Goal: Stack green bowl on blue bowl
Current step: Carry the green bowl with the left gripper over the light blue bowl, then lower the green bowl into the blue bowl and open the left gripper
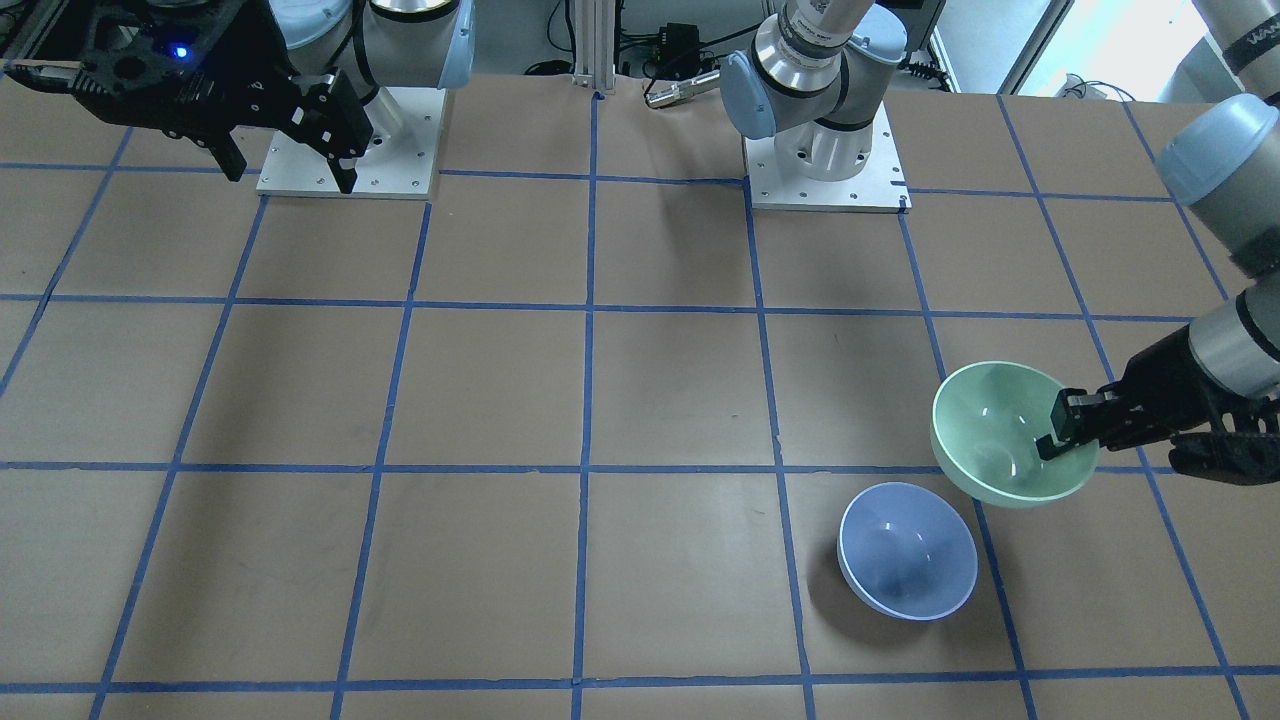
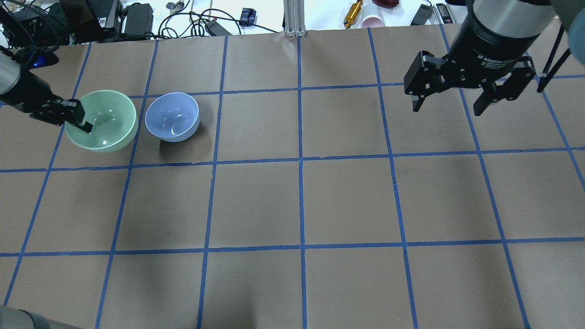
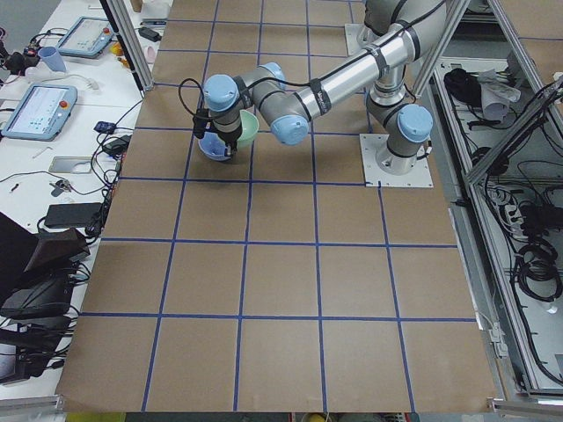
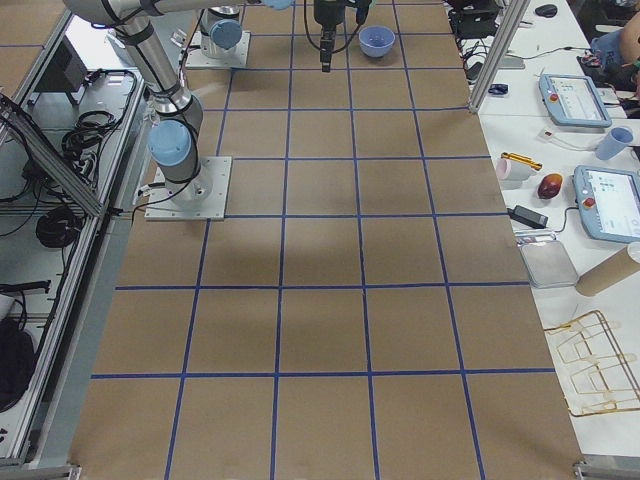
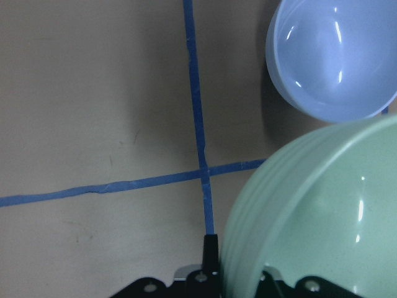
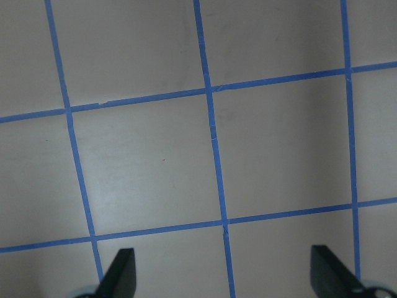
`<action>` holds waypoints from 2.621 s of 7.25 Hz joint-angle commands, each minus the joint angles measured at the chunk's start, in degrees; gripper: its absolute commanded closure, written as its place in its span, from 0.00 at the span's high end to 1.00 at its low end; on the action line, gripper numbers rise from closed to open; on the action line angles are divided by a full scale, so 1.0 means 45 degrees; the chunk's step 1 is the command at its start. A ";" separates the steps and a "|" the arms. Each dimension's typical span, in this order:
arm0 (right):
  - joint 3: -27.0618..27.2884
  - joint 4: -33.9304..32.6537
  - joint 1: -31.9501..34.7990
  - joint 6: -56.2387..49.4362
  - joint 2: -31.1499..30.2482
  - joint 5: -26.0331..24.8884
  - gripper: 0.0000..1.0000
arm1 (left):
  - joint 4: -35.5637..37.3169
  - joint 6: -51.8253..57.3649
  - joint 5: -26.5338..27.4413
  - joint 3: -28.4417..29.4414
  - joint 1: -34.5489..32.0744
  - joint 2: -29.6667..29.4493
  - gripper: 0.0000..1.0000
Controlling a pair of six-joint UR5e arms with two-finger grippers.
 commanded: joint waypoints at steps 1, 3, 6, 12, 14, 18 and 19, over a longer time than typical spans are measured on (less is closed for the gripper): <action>-0.0010 0.0012 0.0000 0.0000 0.0000 0.0000 1.00 | 0.0243 -0.1573 -0.0427 0.1025 -0.0639 -0.1331 0.00; 0.0010 -0.0007 0.0000 0.0000 0.0000 0.0000 1.00 | 0.1177 -0.2709 -0.1445 0.1125 -0.0914 -0.2231 0.00; -0.0010 0.0012 0.0000 0.0000 0.0000 0.0000 1.00 | 0.1496 -0.3063 -0.1310 0.1106 -0.0953 -0.2724 0.00; -0.0010 -0.0007 0.0000 0.0000 0.0000 0.0000 1.00 | 0.1240 -0.3259 -0.0078 0.1086 -0.1598 -0.2548 0.00; -0.0010 0.0012 0.0000 0.0000 0.0000 0.0000 1.00 | 0.1201 -0.3259 -0.0059 0.1087 -0.1578 -0.2470 0.00; 0.0010 -0.0007 0.0000 0.0000 0.0000 0.0000 1.00 | 0.1202 -0.3239 -0.0020 0.0969 -0.1559 -0.2334 0.92; -0.0010 -0.0007 0.0000 0.0000 0.0000 0.0000 1.00 | 0.1201 -0.3258 -0.0020 0.0988 -0.1540 -0.2275 0.96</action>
